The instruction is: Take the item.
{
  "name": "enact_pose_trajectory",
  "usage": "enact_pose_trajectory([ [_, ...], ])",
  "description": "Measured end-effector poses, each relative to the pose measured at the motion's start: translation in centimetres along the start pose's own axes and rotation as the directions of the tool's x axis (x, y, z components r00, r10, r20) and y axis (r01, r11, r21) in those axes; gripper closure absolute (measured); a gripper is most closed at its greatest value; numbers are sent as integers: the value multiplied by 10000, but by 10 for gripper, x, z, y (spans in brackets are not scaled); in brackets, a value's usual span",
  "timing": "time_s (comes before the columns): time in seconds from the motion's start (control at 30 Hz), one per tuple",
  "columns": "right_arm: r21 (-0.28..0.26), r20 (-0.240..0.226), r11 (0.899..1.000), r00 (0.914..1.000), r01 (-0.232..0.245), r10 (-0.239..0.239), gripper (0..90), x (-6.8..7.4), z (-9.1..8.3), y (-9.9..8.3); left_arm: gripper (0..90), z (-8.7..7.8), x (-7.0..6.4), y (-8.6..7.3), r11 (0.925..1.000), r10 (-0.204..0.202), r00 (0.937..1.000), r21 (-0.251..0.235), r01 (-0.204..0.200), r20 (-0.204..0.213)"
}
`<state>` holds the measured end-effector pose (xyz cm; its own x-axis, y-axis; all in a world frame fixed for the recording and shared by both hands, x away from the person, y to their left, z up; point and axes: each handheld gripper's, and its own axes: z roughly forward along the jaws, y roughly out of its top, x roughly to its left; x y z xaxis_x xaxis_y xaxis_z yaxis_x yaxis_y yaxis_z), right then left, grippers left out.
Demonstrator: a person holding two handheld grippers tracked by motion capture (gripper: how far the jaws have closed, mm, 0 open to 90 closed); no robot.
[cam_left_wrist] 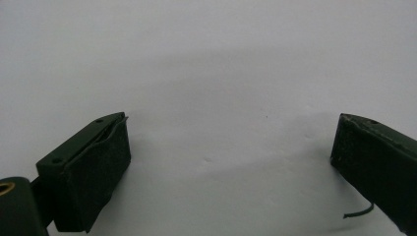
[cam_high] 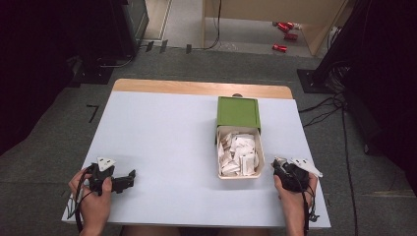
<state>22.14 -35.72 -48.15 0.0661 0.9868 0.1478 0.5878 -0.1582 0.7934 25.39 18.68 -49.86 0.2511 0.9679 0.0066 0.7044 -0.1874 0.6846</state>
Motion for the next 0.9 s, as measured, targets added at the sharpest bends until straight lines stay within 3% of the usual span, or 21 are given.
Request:
enact_pose_trajectory([
  [0.6, -260, 147, 9994, 9996, -235, 239, 573, -15, -11, 7, 17, 0, 0, 0, 10000, 3, 10000, -1, -3, -1],
  [0.9, -417, -32, 9990, 9999, -166, 165, 547, -10, -20, 13, 17, 0, 0, 0, 10000, 1, 10000, -7, -1, -1],
])
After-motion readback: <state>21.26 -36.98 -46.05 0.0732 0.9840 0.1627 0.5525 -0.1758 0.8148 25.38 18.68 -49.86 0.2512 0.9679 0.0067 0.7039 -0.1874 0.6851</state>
